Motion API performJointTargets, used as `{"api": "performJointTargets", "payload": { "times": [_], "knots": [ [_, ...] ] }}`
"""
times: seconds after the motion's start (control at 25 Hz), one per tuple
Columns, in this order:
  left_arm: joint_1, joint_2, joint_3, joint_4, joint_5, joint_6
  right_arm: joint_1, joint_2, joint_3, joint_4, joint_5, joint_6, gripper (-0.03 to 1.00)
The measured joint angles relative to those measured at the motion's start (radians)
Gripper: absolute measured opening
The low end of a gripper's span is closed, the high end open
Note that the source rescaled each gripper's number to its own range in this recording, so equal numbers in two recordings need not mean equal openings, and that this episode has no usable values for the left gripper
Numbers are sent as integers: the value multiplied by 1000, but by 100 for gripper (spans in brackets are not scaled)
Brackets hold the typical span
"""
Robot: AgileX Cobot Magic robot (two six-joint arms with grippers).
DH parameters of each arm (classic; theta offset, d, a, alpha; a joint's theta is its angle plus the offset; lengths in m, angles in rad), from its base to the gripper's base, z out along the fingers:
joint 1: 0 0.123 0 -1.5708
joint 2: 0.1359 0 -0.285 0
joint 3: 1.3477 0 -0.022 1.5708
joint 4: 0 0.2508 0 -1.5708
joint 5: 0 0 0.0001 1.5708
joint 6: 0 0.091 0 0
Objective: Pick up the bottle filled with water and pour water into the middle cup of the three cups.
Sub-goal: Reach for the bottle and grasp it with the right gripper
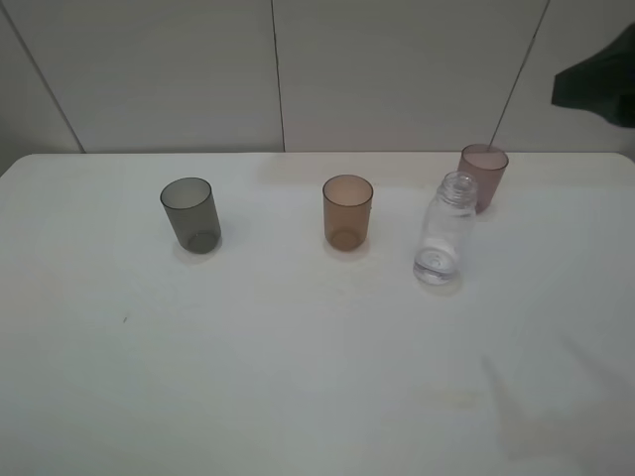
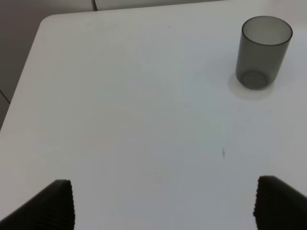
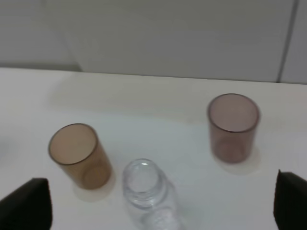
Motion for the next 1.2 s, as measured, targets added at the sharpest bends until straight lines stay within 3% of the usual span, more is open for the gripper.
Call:
{"api": "performJointTargets", "payload": {
  "times": [0.2,0.36,0.48,0.76,1.2],
  "knots": [
    [0,0,0,0,0,0,142,37,175,0,-272,0,100],
    [0,0,0,0,0,0,185,37,346,36,-537,0,100],
    [0,0,0,0,0,0,211,37,427,50,-654,0,100],
    [0,0,0,0,0,0,217,37,508,50,-700,-20,100],
    [0,0,0,0,0,0,217,37,647,0,-863,-26,100]
  ]
}}
